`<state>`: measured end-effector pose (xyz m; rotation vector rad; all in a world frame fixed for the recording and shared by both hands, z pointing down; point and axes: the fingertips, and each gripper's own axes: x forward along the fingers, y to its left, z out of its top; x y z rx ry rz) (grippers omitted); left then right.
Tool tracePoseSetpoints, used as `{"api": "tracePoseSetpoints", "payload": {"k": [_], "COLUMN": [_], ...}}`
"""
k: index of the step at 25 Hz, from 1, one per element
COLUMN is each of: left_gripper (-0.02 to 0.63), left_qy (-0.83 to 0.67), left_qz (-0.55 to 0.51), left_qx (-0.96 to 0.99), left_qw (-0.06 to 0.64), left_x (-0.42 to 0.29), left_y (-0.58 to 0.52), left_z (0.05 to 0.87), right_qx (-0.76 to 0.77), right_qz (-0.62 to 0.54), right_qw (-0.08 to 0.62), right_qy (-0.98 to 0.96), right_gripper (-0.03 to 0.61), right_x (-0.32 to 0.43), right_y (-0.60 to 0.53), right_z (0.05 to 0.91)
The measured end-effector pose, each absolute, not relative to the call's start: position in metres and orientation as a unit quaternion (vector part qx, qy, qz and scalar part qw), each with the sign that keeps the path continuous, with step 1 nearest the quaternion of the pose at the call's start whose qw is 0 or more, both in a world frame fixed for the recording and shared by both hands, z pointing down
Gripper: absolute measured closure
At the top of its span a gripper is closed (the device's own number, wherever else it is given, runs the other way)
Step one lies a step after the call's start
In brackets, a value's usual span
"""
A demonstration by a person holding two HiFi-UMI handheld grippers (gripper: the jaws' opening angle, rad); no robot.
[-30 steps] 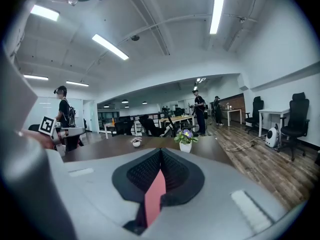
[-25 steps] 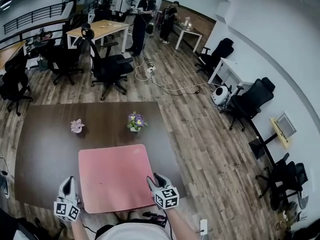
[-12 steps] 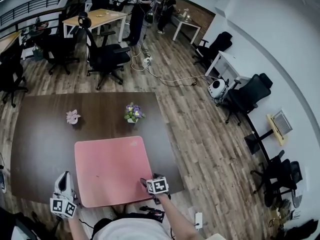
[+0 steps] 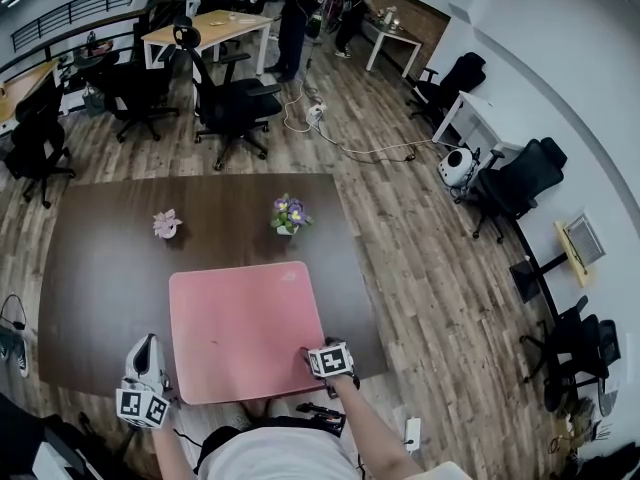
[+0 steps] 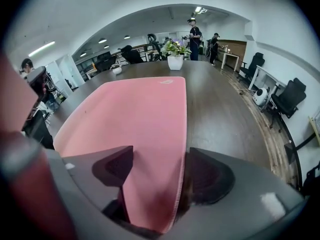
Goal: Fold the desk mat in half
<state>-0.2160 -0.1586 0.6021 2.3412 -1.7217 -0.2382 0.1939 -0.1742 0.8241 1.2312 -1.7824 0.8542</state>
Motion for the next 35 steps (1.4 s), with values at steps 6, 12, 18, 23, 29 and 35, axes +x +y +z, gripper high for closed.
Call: {"api": "tracePoseSetpoints", "payload": {"k": [6,12,18,23,29,35], "left_gripper": [0.612,0.612,0.612,0.612,0.611,0.612], "left_qy": [-0.583,-0.582,-0.581,-0.581,-0.589,-0.598], "left_qz": [-0.082,-0.085,-0.083,-0.080,-0.080,-0.079], "left_qx": [0.801,0.801,0.802,0.803,0.797,0.790], "left_qw": [0.108,0.112,0.107,0.106,0.110,0.109], "left_x": [-0.211,-0.210,-0.211,-0.210,-0.220,-0.230], "left_y": [-0.157,-0.156,-0.156,-0.150,-0.143,-0.138], "left_z": [0.601,0.601,0.600,0.600,0.600,0.601], "right_qx": [0.464,0.442,0.444,0.420,0.377,0.316], "right_qz": [0.350,0.356,0.341,0.381,0.381,0.362], "right_qw": [0.402,0.396,0.359,0.305,0.264,0.235], "right_qy": [-0.707,-0.722,-0.746,-0.765,-0.802,-0.845], "right_gripper": [0.326,0.506,0.533,0.543,0.545,0.545], "right_x": [0.183,0.166,0.161,0.151,0.111,0.050], "right_y": [-0.172,-0.167,-0.167,-0.161,-0.154,-0.154], "right_z": [0.824,0.821,0.808,0.773,0.716,0.667]}}
